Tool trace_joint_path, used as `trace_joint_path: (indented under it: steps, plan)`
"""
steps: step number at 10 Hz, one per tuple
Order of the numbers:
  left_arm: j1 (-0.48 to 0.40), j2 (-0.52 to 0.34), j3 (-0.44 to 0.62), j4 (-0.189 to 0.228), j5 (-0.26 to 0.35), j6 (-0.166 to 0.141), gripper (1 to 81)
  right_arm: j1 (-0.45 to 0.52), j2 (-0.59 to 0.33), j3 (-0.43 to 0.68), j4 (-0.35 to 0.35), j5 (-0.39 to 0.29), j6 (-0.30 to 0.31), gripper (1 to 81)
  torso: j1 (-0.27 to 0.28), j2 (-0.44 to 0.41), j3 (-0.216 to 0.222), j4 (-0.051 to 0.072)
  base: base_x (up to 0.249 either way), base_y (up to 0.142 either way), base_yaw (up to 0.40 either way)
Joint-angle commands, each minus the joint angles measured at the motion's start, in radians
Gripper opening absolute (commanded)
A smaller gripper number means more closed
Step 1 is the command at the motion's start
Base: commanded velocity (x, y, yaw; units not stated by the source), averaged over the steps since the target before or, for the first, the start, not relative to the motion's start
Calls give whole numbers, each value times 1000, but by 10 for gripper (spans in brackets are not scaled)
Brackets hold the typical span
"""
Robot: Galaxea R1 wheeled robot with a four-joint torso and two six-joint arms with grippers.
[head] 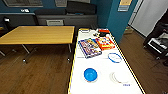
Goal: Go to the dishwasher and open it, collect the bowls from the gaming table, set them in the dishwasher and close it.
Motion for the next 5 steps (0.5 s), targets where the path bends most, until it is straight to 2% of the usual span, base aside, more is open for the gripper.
trace_joint_path:
  steps: [1, 2, 3, 5]
  plan:
    - [4, -6, 1, -2, 67, -2, 811, 197, -34, -103, 78, -170, 10, 811, 0, 0, 0, 0, 0, 0, 0]
    - [6, -4, 1, -2, 67, -2, 811, 217, -5, -152, 101, -194, 33, 811, 0, 0, 0, 0, 0, 0, 0]
    - [4, -3, 1, -2, 67, -2, 811, 233, 30, -222, 126, -223, 84, 811, 0, 0, 0, 0, 0, 0, 0]
    - [1, 2, -1, -2, 71, -2, 811, 277, 49, -290, 133, -233, 158, 811, 0, 0, -1, 0, 0, 0, 0]
